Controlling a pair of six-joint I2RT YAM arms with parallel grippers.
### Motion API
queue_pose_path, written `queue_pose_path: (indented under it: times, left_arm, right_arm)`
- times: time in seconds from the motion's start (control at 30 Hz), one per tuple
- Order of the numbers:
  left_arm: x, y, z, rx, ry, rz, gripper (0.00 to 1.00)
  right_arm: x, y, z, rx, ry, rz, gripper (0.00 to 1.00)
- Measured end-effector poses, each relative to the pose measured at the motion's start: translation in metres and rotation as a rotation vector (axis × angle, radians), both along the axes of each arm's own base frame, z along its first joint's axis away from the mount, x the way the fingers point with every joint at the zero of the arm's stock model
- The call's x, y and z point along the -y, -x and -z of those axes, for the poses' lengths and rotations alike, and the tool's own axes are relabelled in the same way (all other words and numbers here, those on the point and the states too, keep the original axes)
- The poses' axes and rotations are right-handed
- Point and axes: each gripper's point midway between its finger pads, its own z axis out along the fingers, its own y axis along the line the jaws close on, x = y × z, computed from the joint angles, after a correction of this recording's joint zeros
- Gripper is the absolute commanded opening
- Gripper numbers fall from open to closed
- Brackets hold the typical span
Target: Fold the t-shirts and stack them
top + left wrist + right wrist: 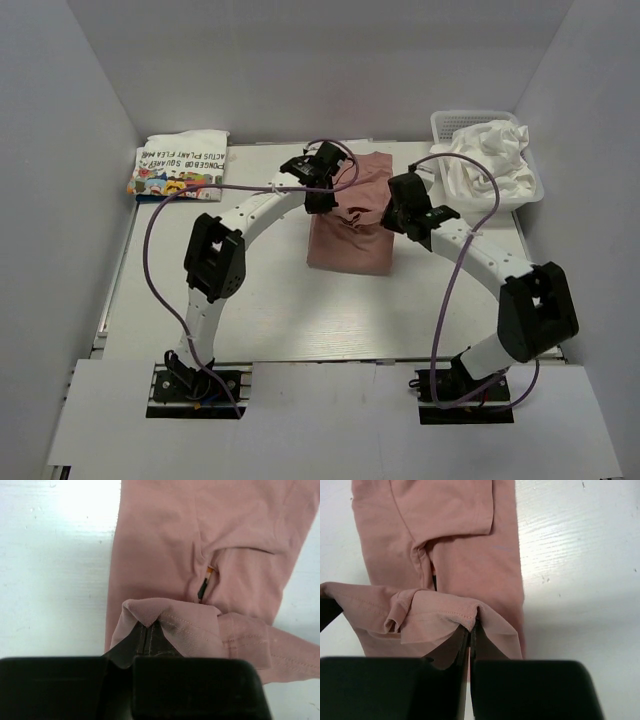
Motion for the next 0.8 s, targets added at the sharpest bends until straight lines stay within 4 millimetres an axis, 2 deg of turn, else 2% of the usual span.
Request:
queue_pose_path:
  times: [0.27,0.3,0.33,0.37,0.4,0.43,0.5,0.53,0.67,0.73,0.8]
  left_arm:
    - [-0.003,-0.029,0.028,-0.036,0.017,0.02,0.0]
    - [-0.001,-0.035,0.031,-0.037,0.026,0.024,0.03]
    - [0.0,-0.04,0.035,-0.038,0.035,0.024,0.27]
    - [-0.002,-0.045,0.038,-0.04,0.036,0.023,0.44]
    - [-0.002,-0.048,0.042,-0.043,0.04,0.022,0.62]
    - [-0.003,-0.051,0.044,-0.046,0.041,0.022,0.78]
    - [-0.008,-0.055,0.048,-0.054,0.048,0.01,0.88]
    - [-0.012,-0.057,0.049,-0.06,0.048,-0.001,0.95]
    - [-0.023,-0.062,0.043,-0.047,0.058,-0.028,1.0]
    - [-0.034,-0.056,0.038,-0.045,0.056,-0.04,1.0]
    - [-0.045,-0.042,0.034,-0.05,0.052,-0.046,1.0]
  right_arm:
    - [0.0,-0.042,0.034,-0.067,-0.025,-0.004,0.0]
    - [-0.001,-0.049,0.039,-0.073,-0.03,-0.004,0.0]
    - [-0.001,-0.053,0.044,-0.085,-0.034,-0.006,0.0]
    - [-0.001,-0.058,0.049,-0.097,-0.039,-0.006,0.03]
    - [-0.001,-0.062,0.053,-0.11,-0.044,-0.006,0.2]
    - [-0.002,-0.068,0.056,-0.118,-0.05,-0.005,0.46]
    - [-0.004,-0.079,0.057,-0.122,-0.064,-0.006,0.82]
    - [-0.005,-0.084,0.055,-0.121,-0.066,-0.011,0.9]
    - [-0.011,-0.09,0.039,-0.092,-0.085,-0.061,0.9]
    - [-0.017,-0.083,0.033,-0.077,-0.115,-0.098,0.9]
    - [-0.024,-0.064,0.032,-0.078,-0.153,-0.15,0.9]
